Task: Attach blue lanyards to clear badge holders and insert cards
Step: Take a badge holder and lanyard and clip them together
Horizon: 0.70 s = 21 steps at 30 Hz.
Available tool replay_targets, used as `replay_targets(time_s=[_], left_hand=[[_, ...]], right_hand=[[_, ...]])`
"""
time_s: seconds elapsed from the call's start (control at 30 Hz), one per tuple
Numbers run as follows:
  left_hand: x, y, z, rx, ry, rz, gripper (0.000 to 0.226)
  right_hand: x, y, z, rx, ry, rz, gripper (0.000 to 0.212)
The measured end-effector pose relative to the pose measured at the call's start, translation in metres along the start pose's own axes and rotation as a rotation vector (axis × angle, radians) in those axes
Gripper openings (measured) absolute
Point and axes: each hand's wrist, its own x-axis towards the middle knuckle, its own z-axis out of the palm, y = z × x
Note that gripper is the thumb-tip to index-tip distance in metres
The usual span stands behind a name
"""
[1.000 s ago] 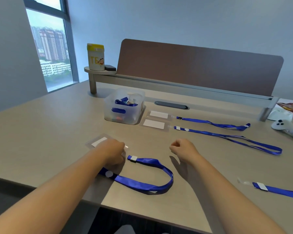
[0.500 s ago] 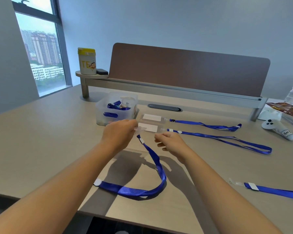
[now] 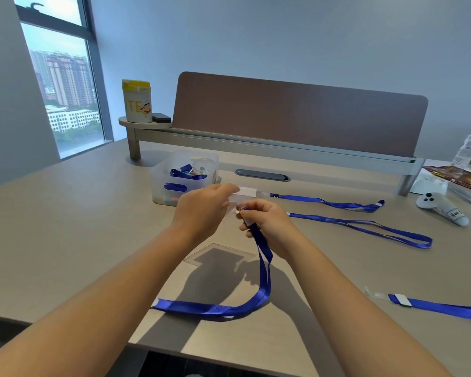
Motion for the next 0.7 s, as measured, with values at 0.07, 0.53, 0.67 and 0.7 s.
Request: replay_targets(time_s=[0.07,0.53,0.67,0.7], left_hand=[[-0.003,-0.001,-0.002,0.016,0.031,0.06,0.032],[0.004,-0.009,-0.011,0.314,-0.023,0.432,0.031],[0.008,-0.01,-0.009,0.319,-0.021,0.462,0.031],[0.008,-0.01,-0.009,0.321,-0.011,0.47,0.03]], right_hand=[[-0.001,-0.003,0.0,-0.043,0.033,-0.03,0.024],[-0.002,-0.012,0.001,-0.31,0.072,-0.134,0.022],[-0.002,-0.012,0.003,-0.396,0.104,-0.181,0.023],[-0.002,-0.012,0.004,-0.413,0.11,-0.191,0.022]])
